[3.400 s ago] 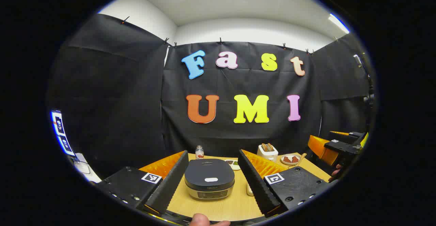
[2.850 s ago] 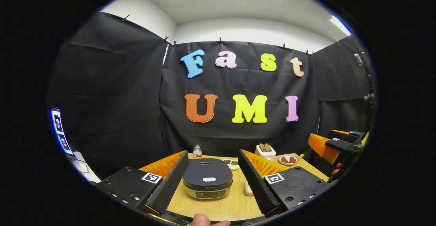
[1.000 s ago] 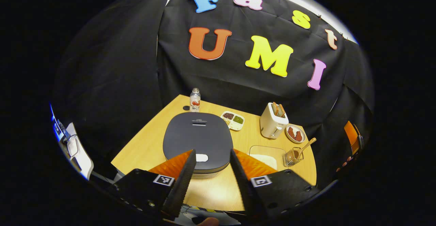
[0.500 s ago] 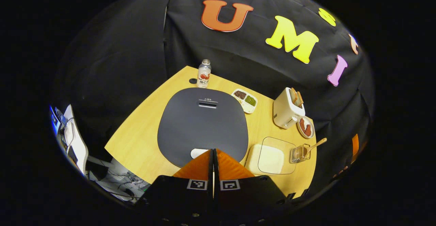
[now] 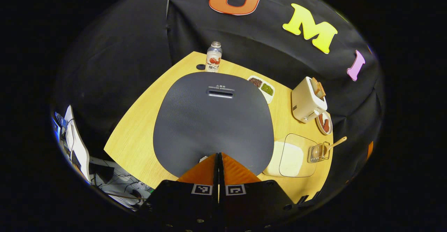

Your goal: Close the left gripper, press the button to open the rice cooker; take a wooden spoon from the chopstick holder with the right hand, scoop a spoonful of rice and pour it into the rice cooker, then put the wooden spoon back into the chopstick holder.

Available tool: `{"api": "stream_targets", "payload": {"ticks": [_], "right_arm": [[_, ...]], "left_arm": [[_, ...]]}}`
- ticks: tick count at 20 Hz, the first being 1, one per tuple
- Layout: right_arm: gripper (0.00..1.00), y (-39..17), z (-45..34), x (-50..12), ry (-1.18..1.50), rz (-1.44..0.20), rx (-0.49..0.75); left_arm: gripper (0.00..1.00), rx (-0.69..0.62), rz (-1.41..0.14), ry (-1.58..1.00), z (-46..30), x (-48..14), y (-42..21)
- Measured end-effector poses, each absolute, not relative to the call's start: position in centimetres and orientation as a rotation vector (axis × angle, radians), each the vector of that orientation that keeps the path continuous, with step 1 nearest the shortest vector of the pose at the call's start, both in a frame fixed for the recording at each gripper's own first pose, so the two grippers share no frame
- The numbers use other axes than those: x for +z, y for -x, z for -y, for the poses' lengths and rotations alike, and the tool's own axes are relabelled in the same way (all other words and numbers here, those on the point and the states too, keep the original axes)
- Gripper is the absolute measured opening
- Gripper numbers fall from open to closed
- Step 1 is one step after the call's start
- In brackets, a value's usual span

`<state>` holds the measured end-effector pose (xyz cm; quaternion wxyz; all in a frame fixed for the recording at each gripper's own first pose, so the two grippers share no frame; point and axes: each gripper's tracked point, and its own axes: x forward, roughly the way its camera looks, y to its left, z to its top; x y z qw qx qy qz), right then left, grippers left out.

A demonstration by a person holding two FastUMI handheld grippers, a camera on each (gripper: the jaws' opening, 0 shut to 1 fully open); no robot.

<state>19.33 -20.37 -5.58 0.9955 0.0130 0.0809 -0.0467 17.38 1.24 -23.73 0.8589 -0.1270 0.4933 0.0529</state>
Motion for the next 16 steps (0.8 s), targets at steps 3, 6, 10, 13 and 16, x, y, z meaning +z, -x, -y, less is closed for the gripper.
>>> {"api": "stream_targets", "payload": {"ticks": [3,6,10,13,16], "right_arm": [[1.0,-19.2,20.5,-5.6,-0.031,-0.165,-0.099],[1.0,-19.2,19.3,-6.2,-0.054,-0.18,-0.078],[1.0,-18.6,18.0,-5.1,-0.035,-0.152,-0.047],[1.0,-18.0,18.0,-3.8,-0.012,-0.118,-0.039],[0.96,-17.2,18.3,-2.8,-0.003,-0.097,-0.046]], "left_arm": [[0.0,0.068,-1.061,0.234,-1.0,-24.1,-16.7],[0.01,0.063,-1.064,0.182,-1.2,-24.5,-16.4],[0.01,0.084,-1.029,0.167,-1.1,-24.1,-16.7],[0.0,0.085,-0.934,0.105,-0.7,-22.2,-17.2],[0.01,0.1,-0.799,0.083,-1.1,-18.6,-18.6]]}}
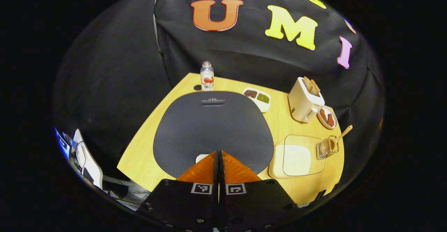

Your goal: Close the left gripper, press the button to open the rice cooker; take a wooden spoon from the chopstick holder with the right hand, scoop a spoonful of rice and pour it into the rice cooker, then put the wooden spoon back into the chopstick holder.

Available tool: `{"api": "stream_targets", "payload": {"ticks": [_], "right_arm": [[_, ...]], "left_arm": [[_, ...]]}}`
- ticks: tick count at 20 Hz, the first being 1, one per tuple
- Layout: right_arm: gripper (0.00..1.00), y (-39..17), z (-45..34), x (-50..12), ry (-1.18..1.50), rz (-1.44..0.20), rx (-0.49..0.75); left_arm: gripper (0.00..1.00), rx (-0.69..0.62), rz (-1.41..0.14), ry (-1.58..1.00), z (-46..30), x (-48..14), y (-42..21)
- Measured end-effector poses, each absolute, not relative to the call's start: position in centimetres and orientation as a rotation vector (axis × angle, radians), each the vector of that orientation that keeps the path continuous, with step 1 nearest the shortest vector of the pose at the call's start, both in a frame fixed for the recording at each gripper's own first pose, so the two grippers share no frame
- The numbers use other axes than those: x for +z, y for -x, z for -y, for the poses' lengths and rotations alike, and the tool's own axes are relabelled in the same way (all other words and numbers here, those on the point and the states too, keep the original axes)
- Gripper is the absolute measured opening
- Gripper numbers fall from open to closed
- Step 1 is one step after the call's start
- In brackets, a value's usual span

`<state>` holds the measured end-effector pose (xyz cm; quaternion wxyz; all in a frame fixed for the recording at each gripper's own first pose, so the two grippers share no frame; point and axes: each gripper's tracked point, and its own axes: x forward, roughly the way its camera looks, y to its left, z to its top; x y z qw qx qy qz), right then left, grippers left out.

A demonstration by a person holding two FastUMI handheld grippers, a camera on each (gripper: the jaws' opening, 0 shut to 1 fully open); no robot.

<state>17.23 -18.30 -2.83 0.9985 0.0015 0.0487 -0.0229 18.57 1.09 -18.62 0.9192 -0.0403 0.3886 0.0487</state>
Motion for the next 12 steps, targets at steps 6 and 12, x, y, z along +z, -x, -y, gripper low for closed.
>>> {"api": "stream_targets", "payload": {"ticks": [6,12], "right_arm": [[1.0,-16.3,18.5,-1.4,0.023,-0.063,-0.049],[1.0,-15.5,18.8,0.1,0.036,-0.023,-0.049]], "left_arm": [[0.01,0.115,-0.584,0.163,-2.2,-11.8,-21.2],[0.01,0.095,-0.389,0.204,-1.5,-6.1,-21.1]]}}
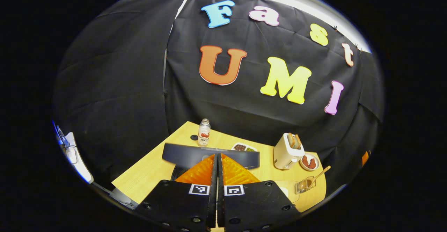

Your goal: Close the left gripper, press the button to open the rice cooker; take a wooden spoon from the chopstick holder with the right hand, scoop a spoonful of rice and pour it into the rice cooker, then put the wooden spoon back into the chopstick holder.

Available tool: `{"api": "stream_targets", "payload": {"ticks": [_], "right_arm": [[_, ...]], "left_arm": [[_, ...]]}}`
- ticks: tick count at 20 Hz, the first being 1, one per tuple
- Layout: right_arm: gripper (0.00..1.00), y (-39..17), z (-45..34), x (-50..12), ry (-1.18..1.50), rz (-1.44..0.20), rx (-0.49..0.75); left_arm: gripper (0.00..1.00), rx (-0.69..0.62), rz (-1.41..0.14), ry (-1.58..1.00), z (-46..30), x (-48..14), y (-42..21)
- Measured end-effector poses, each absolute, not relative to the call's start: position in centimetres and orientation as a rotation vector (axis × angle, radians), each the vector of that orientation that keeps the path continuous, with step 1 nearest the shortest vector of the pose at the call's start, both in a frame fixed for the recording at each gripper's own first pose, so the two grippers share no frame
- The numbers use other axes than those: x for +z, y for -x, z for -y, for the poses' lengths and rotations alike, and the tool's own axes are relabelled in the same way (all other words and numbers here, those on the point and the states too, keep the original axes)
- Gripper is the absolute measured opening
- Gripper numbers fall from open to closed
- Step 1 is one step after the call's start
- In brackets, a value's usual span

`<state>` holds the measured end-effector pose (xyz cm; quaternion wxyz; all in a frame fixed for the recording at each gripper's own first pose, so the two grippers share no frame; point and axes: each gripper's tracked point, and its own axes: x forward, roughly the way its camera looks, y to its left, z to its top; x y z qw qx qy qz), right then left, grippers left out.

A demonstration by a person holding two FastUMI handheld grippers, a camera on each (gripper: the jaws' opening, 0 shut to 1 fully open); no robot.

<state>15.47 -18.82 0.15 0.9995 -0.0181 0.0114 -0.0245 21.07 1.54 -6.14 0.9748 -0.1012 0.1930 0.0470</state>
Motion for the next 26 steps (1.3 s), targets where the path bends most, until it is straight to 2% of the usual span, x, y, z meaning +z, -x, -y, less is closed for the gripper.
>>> {"api": "stream_targets", "payload": {"ticks": [1,2,3,4,5,6,7,9,10,12,13,14,17,18,19,20,21,23,24,26], "right_arm": [[0.96,-15.5,18.8,-0.2,0.039,-0.036,-0.051],[0.98,-15.6,18.8,-0.4,0.041,-0.045,-0.052],[1.0,-15.5,18.7,-0.4,0.037,-0.051,-0.049],[0.96,-15.6,18.6,-0.5,0.029,-0.056,-0.048],[0.96,-15.7,18.6,-0.9,0.021,-0.071,-0.048],[1.0,-15.8,18.7,-1.4,0.018,-0.086,-0.054],[0.96,-15.9,18.9,-1.7,0.013,-0.105,-0.063],[1.0,-15.8,19.1,-2.3,-0.01,-0.119,-0.068],[0.96,-15.8,19.1,-2.4,-0.017,-0.121,-0.07],[1.0,-15.7,19.3,-2.7,-0.008,-0.122,-0.075],[1.0,-15.8,19.4,-3.0,0.003,-0.128,-0.079],[1.0,-15.7,19.8,-3.6,0.013,-0.142,-0.089],[1.0,-15.6,20.3,-5.0,0.033,-0.186,-0.099],[0.96,-15.5,20.1,-5.2,0.027,-0.188,-0.089],[1.0,-15.7,20.0,-5.5,0.021,-0.188,-0.077],[0.96,-15.8,20.0,-5.8,0.019,-0.188,-0.071],[1.0,-16.2,20.5,-6.4,0.019,-0.198,-0.075],[0.96,-17.0,21.3,-7.3,0.01,-0.208,-0.078],[1.0,-17.5,21.8,-7.9,0.008,-0.216,-0.08],[1.0,-18.9,22.7,-9.3,0.005,-0.24,-0.07]], "left_arm": [[0.15,0.086,-0.362,0.21,-1.2,-5.6,-20.9],[0.05,0.084,-0.337,0.204,-0.9,-5.1,-20.5],[0.05,0.076,-0.312,0.195,-0.8,-4.3,-20.0],[0.13,0.066,-0.289,0.188,-0.4,-3.6,-19.3],[0.11,0.048,-0.267,0.194,0.3,-3.0,-18.9],[0.28,0.03,-0.247,0.197,1.0,-2.4,-18.6],[0.44,0.027,-0.226,0.19,1.3,-1.8,-18.3],[0.78,0.025,-0.181,0.156,1.7,-1.4,-17.8],[0.94,0.031,-0.156,0.134,1.8,-0.9,-17.4],[0.94,0.035,-0.128,0.09,2.3,-0.8,-16.5],[0.89,0.034,-0.12,0.071,2.6,-0.7,-16.0],[0.95,0.028,-0.117,0.057,3.1,-0.7,-15.6],[0.94,0.0,-0.096,0.037,4.6,-0.3,-14.6],[0.94,-0.006,-0.092,0.027,4.9,-0.3,-14.4],[0.94,-0.013,-0.089,0.011,5.3,-0.5,-14.4],[0.94,-0.015,-0.09,-0.007,5.8,-0.8,-14.3],[0.94,-0.02,-0.094,-0.021,6.2,-1.0,-14.3],[0.94,-0.024,-0.094,-0.031,7.3,-1.1,-14.5],[0.95,-0.026,-0.092,-0.033,7.8,-1.1,-14.5],[0.94,-0.022,-0.084,-0.045,9.0,-1.3,-15.0]]}}
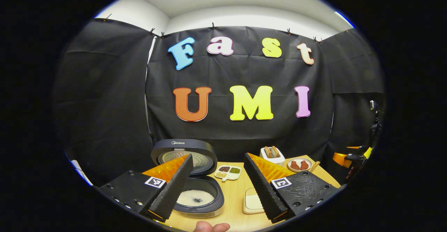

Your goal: Close the left gripper, press the button to open the rice cooker; take a wooden spoon from the chopstick holder with the right hand, scoop a spoonful of rice and pour it into the rice cooker, then put the wooden spoon back into the chopstick holder.

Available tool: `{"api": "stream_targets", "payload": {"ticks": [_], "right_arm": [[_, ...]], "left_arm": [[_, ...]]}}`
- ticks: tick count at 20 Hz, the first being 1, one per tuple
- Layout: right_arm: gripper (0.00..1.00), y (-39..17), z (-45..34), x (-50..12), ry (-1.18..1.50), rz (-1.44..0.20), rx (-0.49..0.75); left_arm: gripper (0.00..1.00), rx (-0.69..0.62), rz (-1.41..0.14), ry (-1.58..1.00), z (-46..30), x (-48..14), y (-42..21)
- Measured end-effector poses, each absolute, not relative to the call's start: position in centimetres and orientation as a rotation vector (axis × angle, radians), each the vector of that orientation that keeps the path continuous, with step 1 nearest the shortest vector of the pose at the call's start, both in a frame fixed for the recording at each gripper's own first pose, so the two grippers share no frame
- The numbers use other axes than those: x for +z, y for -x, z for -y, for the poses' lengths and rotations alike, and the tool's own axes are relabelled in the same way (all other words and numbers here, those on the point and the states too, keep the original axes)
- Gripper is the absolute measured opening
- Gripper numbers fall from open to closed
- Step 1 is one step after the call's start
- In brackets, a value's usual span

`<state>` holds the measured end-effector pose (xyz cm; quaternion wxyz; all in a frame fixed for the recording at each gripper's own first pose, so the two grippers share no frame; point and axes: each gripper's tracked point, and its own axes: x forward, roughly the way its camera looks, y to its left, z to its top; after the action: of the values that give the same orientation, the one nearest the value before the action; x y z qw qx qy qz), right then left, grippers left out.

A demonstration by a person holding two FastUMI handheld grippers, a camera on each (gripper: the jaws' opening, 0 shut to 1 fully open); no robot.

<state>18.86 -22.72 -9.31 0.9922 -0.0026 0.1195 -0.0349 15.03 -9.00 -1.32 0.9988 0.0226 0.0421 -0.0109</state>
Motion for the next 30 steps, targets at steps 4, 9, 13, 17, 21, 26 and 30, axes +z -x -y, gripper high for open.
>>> {"api": "stream_targets", "payload": {"ticks": [4,9,13,17,21,26,30], "right_arm": [[1.0,-22.4,24.8,-13.3,-0.007,-0.313,-0.047],[1.0,-27.8,26.4,-19.8,-0.064,-0.443,-0.002],[0.84,-31.3,26.8,-24.5,-0.1,-0.549,0.027],[0.84,-33.0,26.9,-28.3,-0.163,-0.638,0.034],[0.58,-34.0,26.8,-29.5,-0.172,-0.671,0.05],[0.25,-33.9,25.2,-28.7,-0.183,-0.68,0.08],[0.13,-33.0,24.8,-27.0,-0.18,-0.667,0.053]], "left_arm": [[0.94,-0.028,-0.094,-0.054,12.3,-2.0,-16.8],[0.95,-0.002,-0.171,-0.057,15.0,-4.4,-19.1],[0.95,0.012,-0.247,-0.069,16.6,-6.9,-20.3],[0.94,0.026,-0.31,-0.082,17.4,-8.4,-20.5],[0.94,0.059,-0.337,-0.079,16.6,-9.2,-20.5],[0.95,0.1,-0.351,-0.048,15.1,-9.7,-19.6],[0.94,0.101,-0.338,-0.016,14.0,-9.4,-18.9]]}}
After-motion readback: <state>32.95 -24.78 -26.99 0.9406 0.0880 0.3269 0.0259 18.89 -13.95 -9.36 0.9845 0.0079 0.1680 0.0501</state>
